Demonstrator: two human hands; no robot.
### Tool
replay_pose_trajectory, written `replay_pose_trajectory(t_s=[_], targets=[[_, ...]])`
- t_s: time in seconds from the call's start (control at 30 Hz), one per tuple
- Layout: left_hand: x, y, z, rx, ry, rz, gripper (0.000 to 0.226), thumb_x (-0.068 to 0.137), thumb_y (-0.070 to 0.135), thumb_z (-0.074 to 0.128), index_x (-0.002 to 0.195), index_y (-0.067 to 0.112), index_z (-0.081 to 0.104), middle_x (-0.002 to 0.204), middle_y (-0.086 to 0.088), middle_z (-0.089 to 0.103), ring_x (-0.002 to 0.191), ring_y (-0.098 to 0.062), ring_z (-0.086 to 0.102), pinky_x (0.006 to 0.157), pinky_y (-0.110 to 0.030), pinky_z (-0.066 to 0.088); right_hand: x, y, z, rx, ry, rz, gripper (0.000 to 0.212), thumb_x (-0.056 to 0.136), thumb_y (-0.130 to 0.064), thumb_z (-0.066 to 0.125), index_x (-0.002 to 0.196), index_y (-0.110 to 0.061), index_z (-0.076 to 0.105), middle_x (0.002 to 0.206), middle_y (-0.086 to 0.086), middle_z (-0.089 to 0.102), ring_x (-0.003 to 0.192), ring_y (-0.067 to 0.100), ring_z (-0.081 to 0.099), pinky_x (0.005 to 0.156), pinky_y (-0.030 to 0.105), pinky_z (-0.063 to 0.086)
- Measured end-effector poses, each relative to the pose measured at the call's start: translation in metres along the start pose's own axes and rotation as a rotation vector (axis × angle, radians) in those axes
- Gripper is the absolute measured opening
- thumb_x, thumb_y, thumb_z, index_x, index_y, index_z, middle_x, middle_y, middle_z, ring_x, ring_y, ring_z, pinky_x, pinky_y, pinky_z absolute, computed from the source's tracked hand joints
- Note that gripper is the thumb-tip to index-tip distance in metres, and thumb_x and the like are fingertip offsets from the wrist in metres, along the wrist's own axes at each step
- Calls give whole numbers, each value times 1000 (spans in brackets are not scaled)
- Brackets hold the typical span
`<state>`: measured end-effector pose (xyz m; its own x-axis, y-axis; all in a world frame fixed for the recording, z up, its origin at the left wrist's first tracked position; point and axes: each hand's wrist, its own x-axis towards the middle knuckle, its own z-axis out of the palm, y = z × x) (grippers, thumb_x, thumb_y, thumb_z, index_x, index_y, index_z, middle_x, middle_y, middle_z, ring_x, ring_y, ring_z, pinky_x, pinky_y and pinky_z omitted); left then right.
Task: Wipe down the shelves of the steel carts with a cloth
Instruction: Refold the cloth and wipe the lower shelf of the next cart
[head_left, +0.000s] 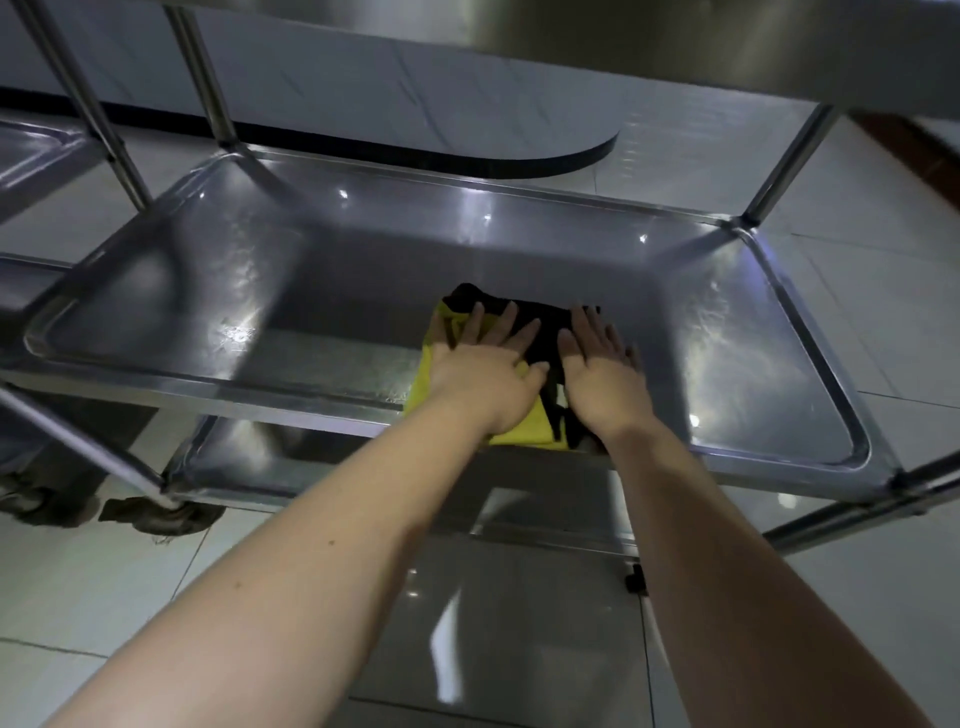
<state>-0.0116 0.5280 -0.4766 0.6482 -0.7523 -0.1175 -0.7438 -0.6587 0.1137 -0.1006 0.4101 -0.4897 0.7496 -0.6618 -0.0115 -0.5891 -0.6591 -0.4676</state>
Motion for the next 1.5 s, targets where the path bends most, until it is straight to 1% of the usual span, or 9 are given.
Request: replay_pose_trajectory(t_s=[0.23,0.4,0.5,0.6,0.8,0.97,1.13,1.3,1.5], targets=[[2,-149,-18,16,-2,-263,60,92,71,16,148,55,2,162,14,-9,150,-21,-8,114,-63,-6,-5,-3,3,-331,-84,-12,64,93,-66,27,152,-45,13,164,-7,4,150,27,0,120,48,0],[-3,-150,-15,24,45,-215,69,84,82,13,147,56,2,162,16,-7,150,-20,-7,116,-61,0,4,-50,17,-355,-171,79,60,97,-60,21,152,-44,4,163,-13,-8,148,35,-14,106,74,-9],[-8,-150,-15,13,28,-184,75,77,89,14,145,60,2,161,17,-8,150,-20,-8,116,-61,1,7,-73,33,-351,-154,-60,59,97,-61,18,152,-43,5,163,-12,-5,149,29,-12,108,71,-9],[-15,-169,-18,-1,9,-139,81,69,94,18,143,63,4,161,19,-6,150,-17,-6,117,-57,0,12,-70,37,-321,-138,-70,60,96,-64,17,152,-45,5,163,-14,-6,150,25,-11,110,69,-8],[-17,-219,-28,24,-12,-360,87,66,96,13,145,60,0,161,16,-8,149,-18,-8,117,-58,-1,10,-73,42,-337,-126,-69,60,97,-61,15,153,-42,3,163,-11,-6,149,28,-12,110,68,-9],[2,-134,-18,6,-5,-172,80,73,92,20,144,62,-1,161,15,-11,149,-25,-11,114,-64,-1,9,-73,36,-179,-144,-32,57,97,-62,7,152,-46,9,163,-14,-3,150,25,-11,111,65,-13],[8,-49,-5,29,25,27,65,89,69,23,150,48,10,163,12,-4,149,-27,-10,111,-67,-5,12,-68,33,-67,-90,6,56,96,-64,8,151,-50,5,164,-9,0,150,17,-7,114,59,-14],[3,-106,-12,-4,-1,-17,78,76,89,21,146,58,7,162,15,-6,150,-19,-9,114,-63,-3,12,-66,36,-226,-140,-53,63,90,-73,8,149,-52,-2,163,-9,-6,150,22,-11,113,62,-12],[-38,-235,-33,-36,12,-342,84,71,92,26,146,59,11,162,15,-2,150,-18,-3,115,-55,5,8,-69,37,-351,-135,-57,71,86,-79,17,149,-51,5,163,-9,-7,150,23,-10,114,63,-7]])
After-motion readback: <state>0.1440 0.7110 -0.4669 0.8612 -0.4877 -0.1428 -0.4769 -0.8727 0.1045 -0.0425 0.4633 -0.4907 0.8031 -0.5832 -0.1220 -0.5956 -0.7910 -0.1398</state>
